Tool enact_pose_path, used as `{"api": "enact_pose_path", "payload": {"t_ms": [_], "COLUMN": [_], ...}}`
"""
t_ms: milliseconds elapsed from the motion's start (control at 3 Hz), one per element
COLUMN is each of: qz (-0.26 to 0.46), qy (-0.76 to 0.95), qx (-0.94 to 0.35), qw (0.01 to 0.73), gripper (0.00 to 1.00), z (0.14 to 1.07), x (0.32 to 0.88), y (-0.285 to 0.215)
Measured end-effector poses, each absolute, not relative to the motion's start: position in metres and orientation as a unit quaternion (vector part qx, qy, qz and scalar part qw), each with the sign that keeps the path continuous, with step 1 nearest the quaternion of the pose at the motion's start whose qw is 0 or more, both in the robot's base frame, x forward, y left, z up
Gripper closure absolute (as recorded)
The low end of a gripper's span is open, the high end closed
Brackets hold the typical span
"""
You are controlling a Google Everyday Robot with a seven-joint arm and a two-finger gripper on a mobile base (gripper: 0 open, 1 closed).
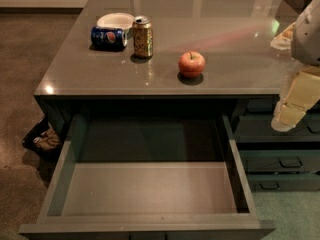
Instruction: Place apple into top drawer
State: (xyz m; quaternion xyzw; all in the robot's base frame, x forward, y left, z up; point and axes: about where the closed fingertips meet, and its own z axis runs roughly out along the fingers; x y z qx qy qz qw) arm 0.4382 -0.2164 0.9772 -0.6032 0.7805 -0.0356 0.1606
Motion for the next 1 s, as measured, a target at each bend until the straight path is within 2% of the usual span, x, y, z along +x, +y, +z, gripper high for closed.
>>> {"api": "enact_pose_path", "payload": {"t_ms": [333, 1000], "qz": [-0.036, -0.026], "qy": [0.780, 0.734], "qx": [-0.603, -0.656], "qw": [0.161, 0.174], "gripper": [0.00, 0.00], "z": [0.977, 0.976], "x": [0.438, 0.499], "y": [-0.216, -0.191]}}
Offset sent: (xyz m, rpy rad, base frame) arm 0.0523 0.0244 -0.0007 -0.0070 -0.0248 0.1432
